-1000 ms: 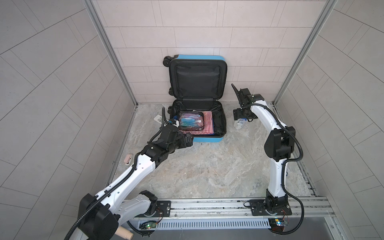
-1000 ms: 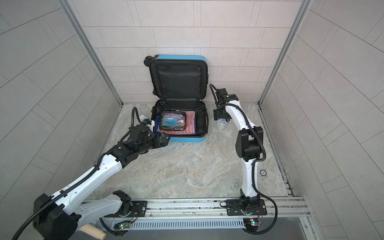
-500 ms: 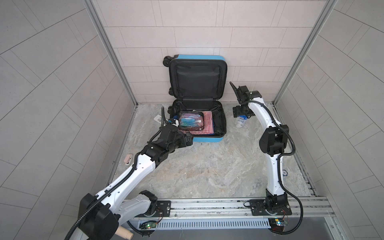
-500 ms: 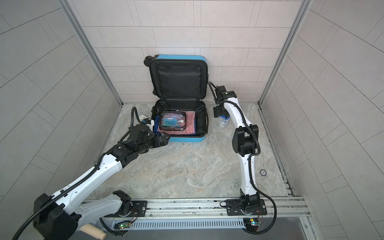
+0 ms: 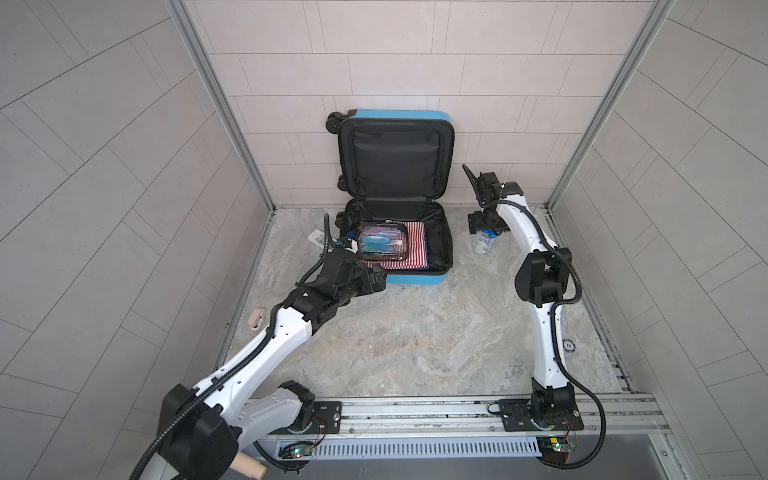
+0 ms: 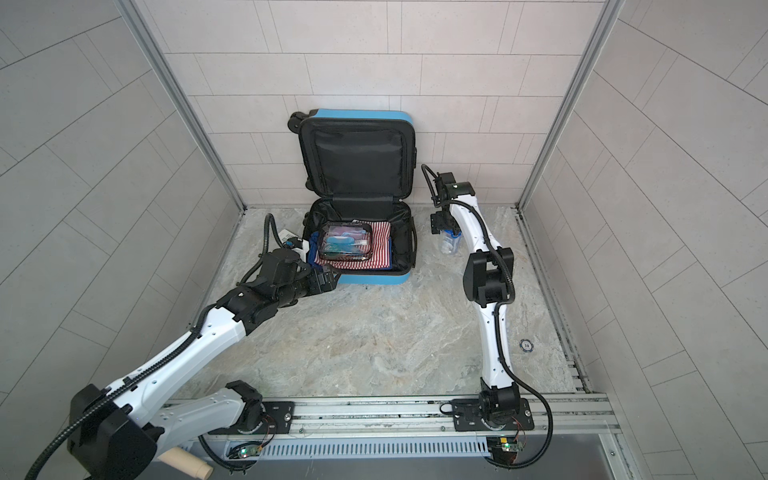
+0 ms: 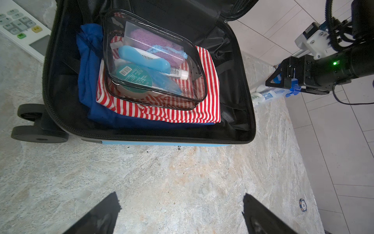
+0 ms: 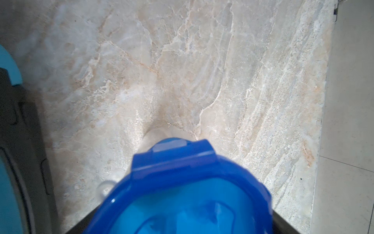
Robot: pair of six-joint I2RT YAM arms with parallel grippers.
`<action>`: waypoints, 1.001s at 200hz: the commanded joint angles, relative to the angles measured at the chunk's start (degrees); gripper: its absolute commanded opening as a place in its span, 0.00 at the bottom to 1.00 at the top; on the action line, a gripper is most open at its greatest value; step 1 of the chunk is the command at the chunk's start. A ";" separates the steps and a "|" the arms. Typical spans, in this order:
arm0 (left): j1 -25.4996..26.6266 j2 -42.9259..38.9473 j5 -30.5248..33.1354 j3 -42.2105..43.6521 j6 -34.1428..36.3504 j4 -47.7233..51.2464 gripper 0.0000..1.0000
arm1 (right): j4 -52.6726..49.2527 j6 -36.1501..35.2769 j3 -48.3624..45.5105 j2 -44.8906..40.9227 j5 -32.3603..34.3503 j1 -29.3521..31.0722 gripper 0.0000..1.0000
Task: Pack the luggage
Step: 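Grasp the blue-lidded container with the right gripper and lift it, then carry the container into the suitcase's far end with the right gripper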
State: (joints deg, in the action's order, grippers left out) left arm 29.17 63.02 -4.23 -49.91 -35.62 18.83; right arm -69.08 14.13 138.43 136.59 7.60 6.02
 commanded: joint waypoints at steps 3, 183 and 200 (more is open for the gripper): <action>0.28 -0.15 1.15 -0.71 -0.86 0.37 1.00 | -0.97 0.02 1.42 0.37 -0.90 -0.61 0.93; -15.78 16.66 -10.76 -18.47 1.47 0.76 1.00 | 18.21 16.62 -19.15 -28.22 -22.46 1.63 0.60; -15.98 18.15 -11.62 -19.30 0.95 -0.32 1.00 | 26.49 21.88 -23.19 -28.64 -27.14 3.02 0.60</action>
State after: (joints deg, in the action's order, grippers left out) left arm 13.50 79.75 -12.71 -67.02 -33.82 19.73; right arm -57.04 27.20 120.05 108.27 -9.87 6.72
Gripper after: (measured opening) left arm 0.998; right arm 0.891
